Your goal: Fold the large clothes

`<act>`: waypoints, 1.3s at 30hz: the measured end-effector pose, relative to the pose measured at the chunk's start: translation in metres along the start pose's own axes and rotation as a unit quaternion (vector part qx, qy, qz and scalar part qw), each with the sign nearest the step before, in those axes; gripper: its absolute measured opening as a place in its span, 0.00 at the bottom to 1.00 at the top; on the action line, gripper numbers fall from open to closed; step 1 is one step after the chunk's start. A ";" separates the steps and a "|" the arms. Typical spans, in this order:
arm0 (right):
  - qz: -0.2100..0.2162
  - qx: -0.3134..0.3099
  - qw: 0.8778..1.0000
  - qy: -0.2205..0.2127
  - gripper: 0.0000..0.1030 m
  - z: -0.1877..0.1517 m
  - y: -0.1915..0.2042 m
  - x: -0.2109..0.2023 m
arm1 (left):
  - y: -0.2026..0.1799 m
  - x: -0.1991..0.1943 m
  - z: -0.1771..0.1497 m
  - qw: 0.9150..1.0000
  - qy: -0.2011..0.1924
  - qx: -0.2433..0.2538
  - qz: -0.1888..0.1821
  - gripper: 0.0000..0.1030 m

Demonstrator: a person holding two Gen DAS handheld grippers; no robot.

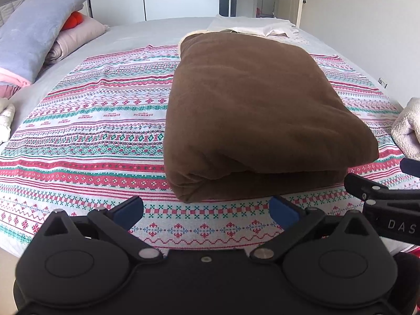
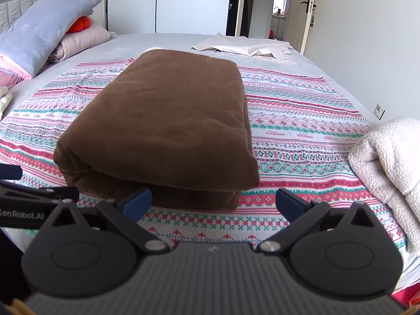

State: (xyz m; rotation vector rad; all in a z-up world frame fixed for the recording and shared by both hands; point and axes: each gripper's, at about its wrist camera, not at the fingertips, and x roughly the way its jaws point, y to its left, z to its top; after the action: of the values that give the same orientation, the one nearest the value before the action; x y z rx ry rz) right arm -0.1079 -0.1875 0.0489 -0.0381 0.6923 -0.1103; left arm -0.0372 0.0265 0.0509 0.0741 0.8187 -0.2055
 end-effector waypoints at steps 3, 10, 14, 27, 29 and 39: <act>-0.001 0.000 1.000 0.000 1.00 0.000 0.000 0.000 | 0.000 0.000 0.000 1.000 0.000 0.001 0.000 1.00; 0.000 0.000 1.000 0.000 1.00 0.000 -0.002 0.000 | -0.001 0.000 -0.001 1.000 0.000 0.001 -0.001 1.00; 0.000 0.000 1.000 0.001 1.00 0.000 -0.002 0.000 | -0.002 0.000 -0.001 1.000 0.001 0.001 -0.001 1.00; 0.001 0.000 1.000 0.002 1.00 -0.002 -0.002 0.002 | -0.002 0.001 -0.001 1.000 0.002 0.002 -0.001 1.00; 0.001 -0.001 1.000 0.003 1.00 -0.003 -0.002 0.002 | -0.002 0.001 -0.001 1.000 0.002 0.002 -0.001 1.00; 0.002 -0.001 1.000 0.004 1.00 -0.004 -0.004 0.004 | -0.002 0.001 -0.001 1.000 0.002 0.002 -0.001 1.00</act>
State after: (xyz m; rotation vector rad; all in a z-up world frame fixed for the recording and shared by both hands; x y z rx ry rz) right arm -0.1076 -0.1918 0.0434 -0.0392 0.7004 -0.1065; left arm -0.0381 0.0244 0.0494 0.0776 0.8226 -0.2087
